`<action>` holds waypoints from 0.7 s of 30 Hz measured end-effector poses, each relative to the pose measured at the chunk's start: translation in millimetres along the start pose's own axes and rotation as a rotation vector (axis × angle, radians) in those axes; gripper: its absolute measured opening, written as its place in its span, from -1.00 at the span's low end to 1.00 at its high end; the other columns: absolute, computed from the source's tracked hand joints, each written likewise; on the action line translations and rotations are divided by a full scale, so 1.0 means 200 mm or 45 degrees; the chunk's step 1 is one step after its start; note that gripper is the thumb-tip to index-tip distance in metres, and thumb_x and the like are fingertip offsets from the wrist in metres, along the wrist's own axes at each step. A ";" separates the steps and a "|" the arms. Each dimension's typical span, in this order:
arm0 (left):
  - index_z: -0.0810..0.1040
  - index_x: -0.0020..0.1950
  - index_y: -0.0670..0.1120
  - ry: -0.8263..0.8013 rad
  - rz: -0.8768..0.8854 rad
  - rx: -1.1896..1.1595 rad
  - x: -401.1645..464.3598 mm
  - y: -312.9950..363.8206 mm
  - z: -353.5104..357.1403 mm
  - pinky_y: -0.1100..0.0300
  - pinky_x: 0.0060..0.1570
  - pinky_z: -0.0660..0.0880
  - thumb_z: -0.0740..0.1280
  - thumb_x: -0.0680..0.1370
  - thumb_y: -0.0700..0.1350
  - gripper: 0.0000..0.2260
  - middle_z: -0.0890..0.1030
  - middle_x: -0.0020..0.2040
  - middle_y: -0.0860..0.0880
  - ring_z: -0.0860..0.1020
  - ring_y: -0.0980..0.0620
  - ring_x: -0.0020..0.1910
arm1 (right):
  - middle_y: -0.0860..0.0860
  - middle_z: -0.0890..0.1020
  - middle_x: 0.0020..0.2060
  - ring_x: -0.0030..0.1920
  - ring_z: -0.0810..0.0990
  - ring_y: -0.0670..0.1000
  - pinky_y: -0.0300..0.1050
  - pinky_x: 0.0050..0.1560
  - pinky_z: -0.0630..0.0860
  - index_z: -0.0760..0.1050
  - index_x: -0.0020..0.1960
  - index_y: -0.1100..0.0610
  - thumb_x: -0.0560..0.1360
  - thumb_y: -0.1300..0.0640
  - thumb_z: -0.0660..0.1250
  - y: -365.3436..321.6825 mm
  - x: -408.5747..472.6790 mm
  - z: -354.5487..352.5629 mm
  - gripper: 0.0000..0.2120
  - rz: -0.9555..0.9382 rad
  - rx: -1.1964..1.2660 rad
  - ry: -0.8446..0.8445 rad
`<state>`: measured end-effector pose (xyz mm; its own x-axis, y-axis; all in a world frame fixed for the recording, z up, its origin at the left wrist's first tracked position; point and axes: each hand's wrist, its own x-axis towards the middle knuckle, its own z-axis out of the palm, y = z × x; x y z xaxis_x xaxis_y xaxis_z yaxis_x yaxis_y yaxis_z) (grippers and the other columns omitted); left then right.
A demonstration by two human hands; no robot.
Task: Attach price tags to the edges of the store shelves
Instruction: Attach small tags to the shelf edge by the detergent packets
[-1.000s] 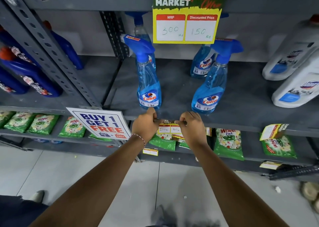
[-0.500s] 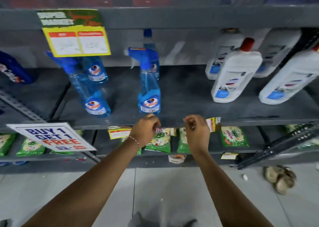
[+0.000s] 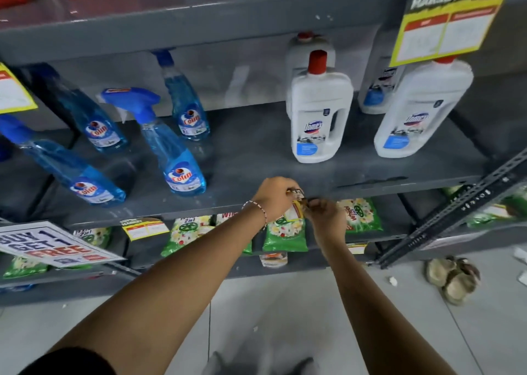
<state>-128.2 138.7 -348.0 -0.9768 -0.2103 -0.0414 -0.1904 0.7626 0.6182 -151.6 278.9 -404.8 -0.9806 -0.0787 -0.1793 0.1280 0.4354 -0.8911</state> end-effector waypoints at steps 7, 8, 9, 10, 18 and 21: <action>0.67 -0.07 -0.08 0.135 -0.172 -0.195 -0.14 0.04 0.10 0.22 -0.15 0.52 0.42 0.47 -0.19 -0.92 0.72 -0.16 -0.06 0.63 0.03 -0.22 | -0.05 0.71 -0.33 -0.27 0.62 -0.09 -0.19 -0.20 0.52 0.68 -0.15 0.12 0.41 0.24 0.49 0.14 0.01 -0.15 -0.95 -0.066 0.200 -0.304; 0.66 -0.09 -0.07 0.158 -0.187 -0.226 -0.14 0.07 0.12 0.25 -0.22 0.48 0.44 0.46 -0.19 -0.94 0.71 -0.22 -0.06 0.60 0.06 -0.30 | -0.15 0.69 -0.38 -0.31 0.61 -0.16 -0.27 -0.23 0.50 0.68 -0.12 0.16 0.42 0.26 0.47 0.15 0.02 -0.19 -0.95 -0.068 0.211 -0.306; 0.66 -0.10 -0.07 0.172 -0.189 -0.228 -0.14 0.10 0.15 0.26 -0.24 0.45 0.45 0.45 -0.19 -0.94 0.70 -0.25 -0.06 0.60 0.06 -0.33 | -0.21 0.65 -0.43 -0.37 0.58 -0.25 -0.36 -0.28 0.45 0.69 -0.11 0.18 0.43 0.27 0.46 0.16 0.03 -0.23 -0.94 -0.097 0.181 -0.292; 0.66 -0.12 -0.07 0.177 -0.183 -0.223 -0.13 0.13 0.18 0.27 -0.22 0.46 0.45 0.44 -0.18 -0.95 0.71 -0.24 -0.07 0.62 0.05 -0.29 | -0.23 0.62 -0.45 -0.41 0.56 -0.27 -0.42 -0.33 0.40 0.69 -0.11 0.19 0.43 0.27 0.45 0.16 0.05 -0.28 -0.94 -0.140 0.119 -0.266; 0.69 -0.16 -0.19 0.127 -0.149 -0.066 0.00 0.36 0.36 0.25 -0.17 0.47 0.39 0.47 -0.24 -0.92 0.73 -0.17 -0.14 0.64 -0.04 -0.14 | 0.00 0.75 -0.12 -0.11 0.67 0.07 -0.01 -0.08 0.60 0.69 -0.05 0.01 0.42 0.12 0.44 0.18 0.28 -0.56 -0.87 -0.483 -0.391 -0.011; 0.67 -0.19 -0.22 0.131 -0.180 -0.039 0.04 0.38 0.40 0.15 -0.15 0.55 0.39 0.46 -0.24 -0.92 0.71 -0.18 -0.17 0.64 -0.11 -0.14 | 0.03 0.74 -0.12 -0.11 0.66 0.10 -0.04 -0.11 0.58 0.69 -0.05 0.04 0.43 0.16 0.41 0.19 0.33 -0.56 -0.87 -0.584 -0.453 -0.004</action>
<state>-157.3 243.2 -364.1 -0.9249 -0.3769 -0.0497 -0.3203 0.7023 0.6357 -228.8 391.0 -404.6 -0.9235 -0.3331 0.1902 -0.3681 0.6305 -0.6834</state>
